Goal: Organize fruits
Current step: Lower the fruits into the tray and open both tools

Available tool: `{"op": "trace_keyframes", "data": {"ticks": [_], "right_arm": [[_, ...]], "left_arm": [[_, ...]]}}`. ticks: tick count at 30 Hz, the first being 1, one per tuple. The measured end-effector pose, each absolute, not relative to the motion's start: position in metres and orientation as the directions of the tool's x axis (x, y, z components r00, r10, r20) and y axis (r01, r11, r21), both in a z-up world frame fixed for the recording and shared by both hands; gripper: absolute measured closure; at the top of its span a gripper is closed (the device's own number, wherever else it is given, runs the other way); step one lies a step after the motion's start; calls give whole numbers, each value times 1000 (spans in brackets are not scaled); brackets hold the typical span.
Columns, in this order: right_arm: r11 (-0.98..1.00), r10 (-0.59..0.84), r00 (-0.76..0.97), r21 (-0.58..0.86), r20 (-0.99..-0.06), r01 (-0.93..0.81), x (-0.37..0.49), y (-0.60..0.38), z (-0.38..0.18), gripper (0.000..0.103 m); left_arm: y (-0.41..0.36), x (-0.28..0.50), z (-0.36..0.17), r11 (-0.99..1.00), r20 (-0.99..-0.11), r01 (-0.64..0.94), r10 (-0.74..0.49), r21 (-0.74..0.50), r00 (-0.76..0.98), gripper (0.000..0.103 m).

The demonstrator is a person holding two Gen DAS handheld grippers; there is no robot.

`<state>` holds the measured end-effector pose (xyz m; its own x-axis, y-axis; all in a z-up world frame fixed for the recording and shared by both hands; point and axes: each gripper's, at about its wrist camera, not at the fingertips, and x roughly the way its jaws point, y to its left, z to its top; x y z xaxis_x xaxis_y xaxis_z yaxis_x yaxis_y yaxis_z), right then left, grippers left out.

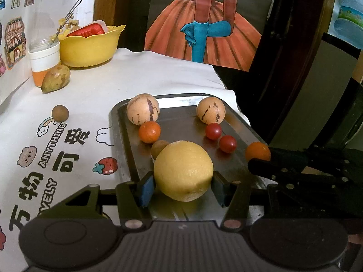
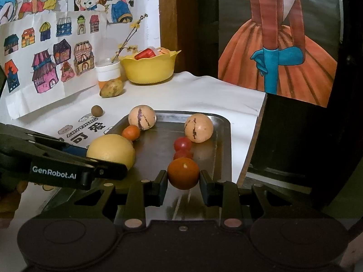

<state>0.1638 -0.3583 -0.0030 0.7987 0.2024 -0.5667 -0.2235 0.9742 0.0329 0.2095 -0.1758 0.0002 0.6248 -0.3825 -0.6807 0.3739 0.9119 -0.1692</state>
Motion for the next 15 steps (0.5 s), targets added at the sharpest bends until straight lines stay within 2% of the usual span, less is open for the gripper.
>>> {"op": "trace_keyframes", "data": {"ticks": [15], "right_arm": [[977,186,787,25,-588,-212,175,-357,-11,71]], "left_arm": [[-175,209,-1,911,-680,376,-384,-169,625,45]]}}
